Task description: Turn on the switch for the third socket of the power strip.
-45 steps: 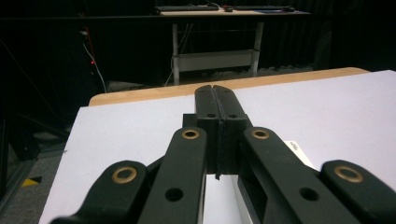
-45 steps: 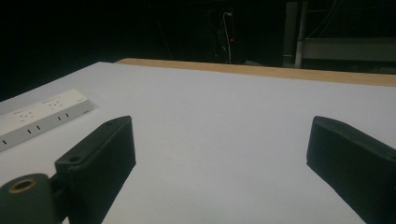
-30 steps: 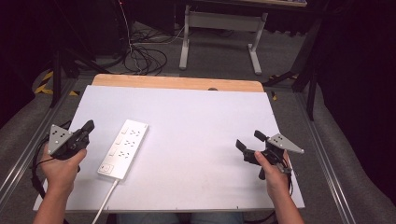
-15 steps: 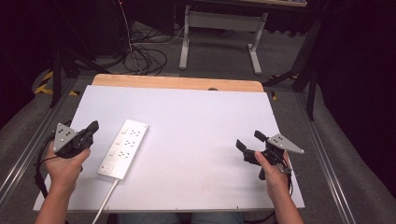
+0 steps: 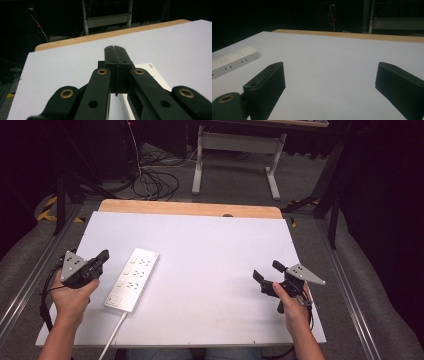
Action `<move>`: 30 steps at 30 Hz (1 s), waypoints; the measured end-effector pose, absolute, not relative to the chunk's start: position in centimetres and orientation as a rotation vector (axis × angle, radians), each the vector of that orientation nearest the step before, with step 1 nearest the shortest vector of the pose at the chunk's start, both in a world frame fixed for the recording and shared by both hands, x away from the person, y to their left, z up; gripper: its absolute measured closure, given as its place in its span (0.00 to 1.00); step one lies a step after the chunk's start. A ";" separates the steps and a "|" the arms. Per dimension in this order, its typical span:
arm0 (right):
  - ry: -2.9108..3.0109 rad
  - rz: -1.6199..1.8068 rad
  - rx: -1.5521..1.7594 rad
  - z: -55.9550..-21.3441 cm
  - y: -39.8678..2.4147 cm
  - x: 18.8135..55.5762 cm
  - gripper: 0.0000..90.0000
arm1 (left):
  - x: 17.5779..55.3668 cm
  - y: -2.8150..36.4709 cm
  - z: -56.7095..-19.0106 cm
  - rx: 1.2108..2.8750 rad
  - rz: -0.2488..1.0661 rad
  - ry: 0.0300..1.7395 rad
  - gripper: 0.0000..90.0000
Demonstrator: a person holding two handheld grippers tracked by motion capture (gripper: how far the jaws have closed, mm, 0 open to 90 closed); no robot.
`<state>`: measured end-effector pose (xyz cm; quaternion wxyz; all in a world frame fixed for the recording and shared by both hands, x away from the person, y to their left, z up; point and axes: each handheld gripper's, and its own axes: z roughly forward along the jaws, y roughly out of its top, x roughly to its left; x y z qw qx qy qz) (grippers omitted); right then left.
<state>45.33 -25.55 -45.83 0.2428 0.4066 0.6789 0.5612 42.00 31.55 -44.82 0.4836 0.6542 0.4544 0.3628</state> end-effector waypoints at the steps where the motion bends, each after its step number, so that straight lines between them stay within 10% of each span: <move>1: 1.856 1.533 1.111 -45.8 -25.6 45.3 0.11 | 42.0 31.5 -44.8 1.594 0.884 1.107 1.00; 30: 1.872 1.520 1.116 -46.0 -25.6 45.0 0.12 | 43.0 30.3 -45.2 1.711 0.830 1.066 1.00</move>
